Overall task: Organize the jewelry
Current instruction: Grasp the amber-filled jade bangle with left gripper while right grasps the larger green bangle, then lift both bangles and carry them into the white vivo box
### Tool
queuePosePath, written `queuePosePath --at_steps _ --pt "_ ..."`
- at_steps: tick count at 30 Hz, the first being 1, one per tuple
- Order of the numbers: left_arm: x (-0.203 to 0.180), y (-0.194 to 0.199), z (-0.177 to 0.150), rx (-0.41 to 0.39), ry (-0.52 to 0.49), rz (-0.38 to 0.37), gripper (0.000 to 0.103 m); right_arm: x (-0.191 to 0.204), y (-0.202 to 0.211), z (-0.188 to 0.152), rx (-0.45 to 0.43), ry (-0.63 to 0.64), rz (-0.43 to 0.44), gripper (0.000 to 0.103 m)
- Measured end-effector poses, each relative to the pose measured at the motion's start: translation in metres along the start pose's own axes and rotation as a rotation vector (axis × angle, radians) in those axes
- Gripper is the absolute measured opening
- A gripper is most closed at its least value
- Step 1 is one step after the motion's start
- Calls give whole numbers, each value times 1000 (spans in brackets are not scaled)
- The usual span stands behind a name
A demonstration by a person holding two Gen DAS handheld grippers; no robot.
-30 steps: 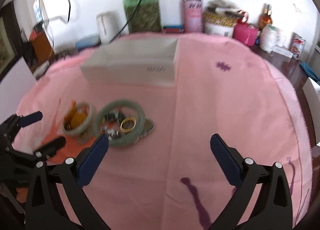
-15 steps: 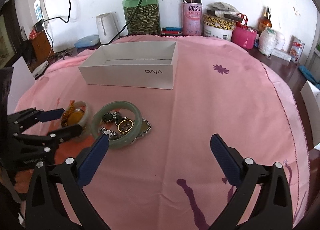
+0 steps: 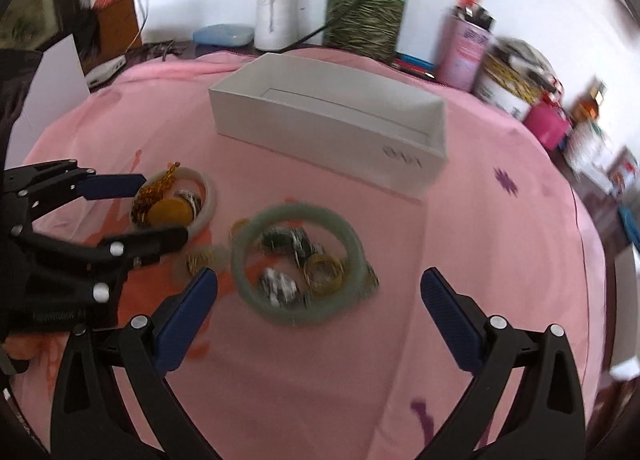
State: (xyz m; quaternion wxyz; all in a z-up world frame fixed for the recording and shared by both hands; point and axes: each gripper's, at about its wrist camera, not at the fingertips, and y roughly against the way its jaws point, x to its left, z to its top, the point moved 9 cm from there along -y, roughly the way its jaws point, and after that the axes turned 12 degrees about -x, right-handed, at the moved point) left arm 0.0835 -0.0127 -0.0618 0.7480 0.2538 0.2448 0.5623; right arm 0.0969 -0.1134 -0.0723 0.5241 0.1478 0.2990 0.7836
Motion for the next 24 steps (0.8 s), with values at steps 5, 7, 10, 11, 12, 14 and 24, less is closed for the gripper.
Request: queuePosePath --at_steps 5,7,10,11,12,14,24 --pt "4 -1 2 0 11 -5 66 -6 -15 -10 21 -76 79 88" --pt "0 -1 1 2 -8 -4 66 -4 -12 -7 1 -38 77 72" --pt "-7 -1 -1 3 -37 -14 68 -1 -9 -10 0 -19 81 69" --pt "-9 -1 -2 4 -44 -18 68 0 -7 -11 2 -12 85 69" --pt "-10 -1 -2 4 -50 -18 68 0 -5 -12 5 -8 88 69" --pt "-11 -1 -3 3 -53 -19 68 -1 -2 -16 9 -13 89 69" --pt "-20 0 -6 14 -62 -43 81 -8 0 -20 9 -31 78 70"
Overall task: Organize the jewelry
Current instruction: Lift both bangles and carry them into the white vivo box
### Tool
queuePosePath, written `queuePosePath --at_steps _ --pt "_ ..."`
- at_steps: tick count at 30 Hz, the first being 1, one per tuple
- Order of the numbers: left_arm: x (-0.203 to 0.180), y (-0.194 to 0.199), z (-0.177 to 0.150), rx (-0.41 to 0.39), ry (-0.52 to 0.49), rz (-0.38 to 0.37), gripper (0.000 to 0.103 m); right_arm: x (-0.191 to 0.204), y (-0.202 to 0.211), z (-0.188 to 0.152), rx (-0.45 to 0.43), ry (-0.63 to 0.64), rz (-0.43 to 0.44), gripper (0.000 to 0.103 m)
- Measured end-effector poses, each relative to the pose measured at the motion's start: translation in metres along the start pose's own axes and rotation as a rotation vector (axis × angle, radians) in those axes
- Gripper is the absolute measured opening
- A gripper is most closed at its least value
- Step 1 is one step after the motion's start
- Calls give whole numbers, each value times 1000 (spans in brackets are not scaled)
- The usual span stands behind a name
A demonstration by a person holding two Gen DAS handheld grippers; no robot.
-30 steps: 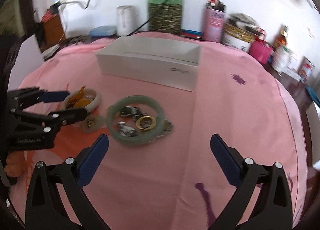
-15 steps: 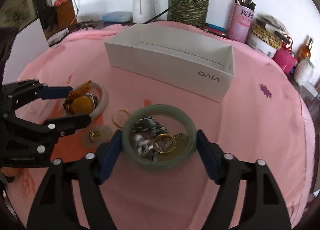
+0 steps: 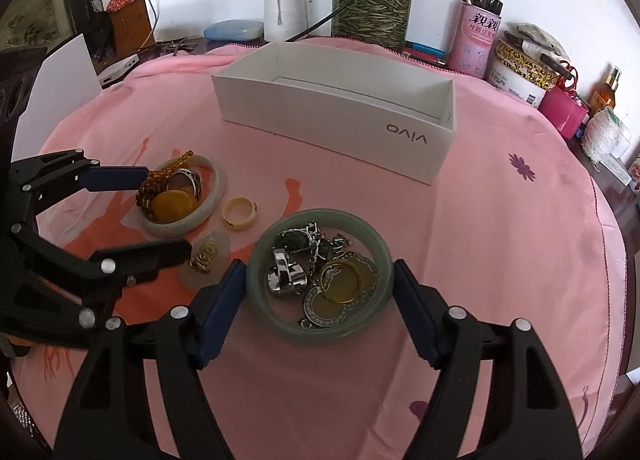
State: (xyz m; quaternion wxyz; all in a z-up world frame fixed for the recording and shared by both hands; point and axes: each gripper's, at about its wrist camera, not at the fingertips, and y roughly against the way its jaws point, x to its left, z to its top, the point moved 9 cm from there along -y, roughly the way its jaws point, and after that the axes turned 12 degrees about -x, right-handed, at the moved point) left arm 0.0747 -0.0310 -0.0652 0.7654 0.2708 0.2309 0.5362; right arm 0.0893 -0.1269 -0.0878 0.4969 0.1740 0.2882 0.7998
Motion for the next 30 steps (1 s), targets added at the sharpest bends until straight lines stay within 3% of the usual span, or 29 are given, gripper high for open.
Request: queuePosePath --at_steps 6,9,20,30 --pt "0 -4 3 -5 14 14 82 -5 -1 1 0 -13 -8 69" --pt "8 -6 6 -17 17 50 68 -5 -1 1 2 -12 -8 69" --pt "5 -9 6 -9 -13 62 72 -5 -2 1 -2 -9 -14 69" --pt "3 -4 10 -42 -16 54 69 -7 -1 2 -7 -23 -10 69"
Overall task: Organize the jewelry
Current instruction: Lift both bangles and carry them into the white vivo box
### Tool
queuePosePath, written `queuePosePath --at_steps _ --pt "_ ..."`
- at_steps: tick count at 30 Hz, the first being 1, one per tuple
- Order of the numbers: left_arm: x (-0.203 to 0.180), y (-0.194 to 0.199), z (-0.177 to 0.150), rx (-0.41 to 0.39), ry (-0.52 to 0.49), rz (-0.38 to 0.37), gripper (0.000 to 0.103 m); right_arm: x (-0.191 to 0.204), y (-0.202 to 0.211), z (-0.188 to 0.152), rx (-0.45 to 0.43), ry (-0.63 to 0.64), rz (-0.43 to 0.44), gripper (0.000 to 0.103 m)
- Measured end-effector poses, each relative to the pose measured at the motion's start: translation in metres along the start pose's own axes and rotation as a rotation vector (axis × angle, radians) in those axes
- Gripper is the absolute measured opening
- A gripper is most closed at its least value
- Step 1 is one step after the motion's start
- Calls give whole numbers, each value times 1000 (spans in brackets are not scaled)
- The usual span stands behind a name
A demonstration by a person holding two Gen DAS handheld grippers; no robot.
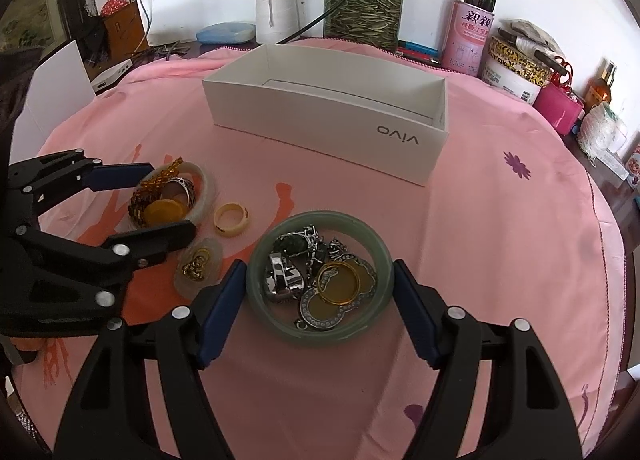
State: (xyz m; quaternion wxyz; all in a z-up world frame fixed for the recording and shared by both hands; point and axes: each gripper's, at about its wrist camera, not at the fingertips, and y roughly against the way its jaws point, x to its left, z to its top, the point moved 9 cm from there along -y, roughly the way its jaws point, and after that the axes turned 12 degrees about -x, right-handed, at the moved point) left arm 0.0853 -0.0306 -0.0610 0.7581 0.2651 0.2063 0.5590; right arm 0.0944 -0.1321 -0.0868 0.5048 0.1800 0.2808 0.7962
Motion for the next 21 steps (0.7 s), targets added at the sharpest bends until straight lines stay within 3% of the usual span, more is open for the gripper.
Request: queuePosePath --at_steps 10,21 --pt "4 33 19 -124 33 -6 69 -1 18 15 -74 -21 7 69" --pt "14 13 3 -31 76 4 69 -10 16 14 -64 -60 8 69"
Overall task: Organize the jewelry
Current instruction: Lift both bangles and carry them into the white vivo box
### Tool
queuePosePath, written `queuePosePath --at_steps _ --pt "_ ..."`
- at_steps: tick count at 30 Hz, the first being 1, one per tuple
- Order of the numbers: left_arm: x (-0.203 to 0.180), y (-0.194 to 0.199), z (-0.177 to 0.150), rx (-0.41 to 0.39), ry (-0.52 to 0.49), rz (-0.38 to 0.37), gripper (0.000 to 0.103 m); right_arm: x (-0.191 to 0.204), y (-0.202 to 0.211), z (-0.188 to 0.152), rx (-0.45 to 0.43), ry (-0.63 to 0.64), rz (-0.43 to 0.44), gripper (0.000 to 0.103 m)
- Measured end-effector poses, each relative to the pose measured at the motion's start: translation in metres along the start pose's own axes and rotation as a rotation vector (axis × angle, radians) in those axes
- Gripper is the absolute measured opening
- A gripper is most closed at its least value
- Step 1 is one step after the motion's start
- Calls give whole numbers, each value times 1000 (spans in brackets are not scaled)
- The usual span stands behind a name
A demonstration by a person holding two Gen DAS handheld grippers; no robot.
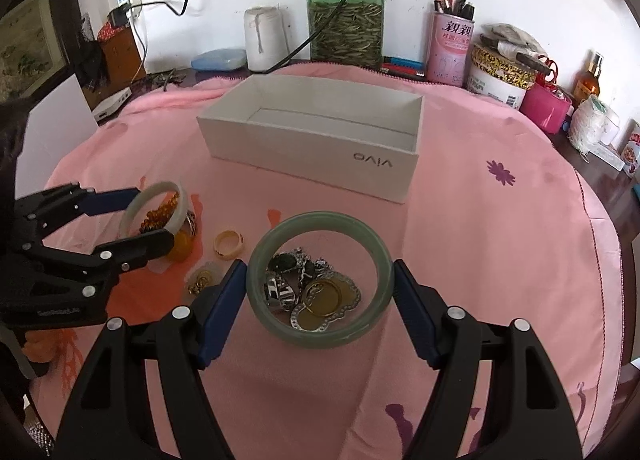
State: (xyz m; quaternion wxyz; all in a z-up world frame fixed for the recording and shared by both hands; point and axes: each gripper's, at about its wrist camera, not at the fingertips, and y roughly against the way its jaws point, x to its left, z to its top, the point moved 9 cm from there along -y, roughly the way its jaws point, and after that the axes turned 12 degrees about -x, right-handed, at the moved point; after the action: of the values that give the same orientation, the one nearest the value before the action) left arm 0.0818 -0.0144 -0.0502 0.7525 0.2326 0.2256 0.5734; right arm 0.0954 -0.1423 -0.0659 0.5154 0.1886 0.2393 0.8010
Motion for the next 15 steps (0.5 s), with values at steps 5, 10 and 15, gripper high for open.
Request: queuePosePath --at_steps 5,10,15 --pt "2 0 1 -5 9 -1 69 -4 4 4 -16 -19 -1 69" --pt "0 3 8 -27 8 3 69 -7 9 11 -35 -46 10 69" --pt "2 8 42 -73 16 41 69 -19 14 32 -67 -124 26 69"
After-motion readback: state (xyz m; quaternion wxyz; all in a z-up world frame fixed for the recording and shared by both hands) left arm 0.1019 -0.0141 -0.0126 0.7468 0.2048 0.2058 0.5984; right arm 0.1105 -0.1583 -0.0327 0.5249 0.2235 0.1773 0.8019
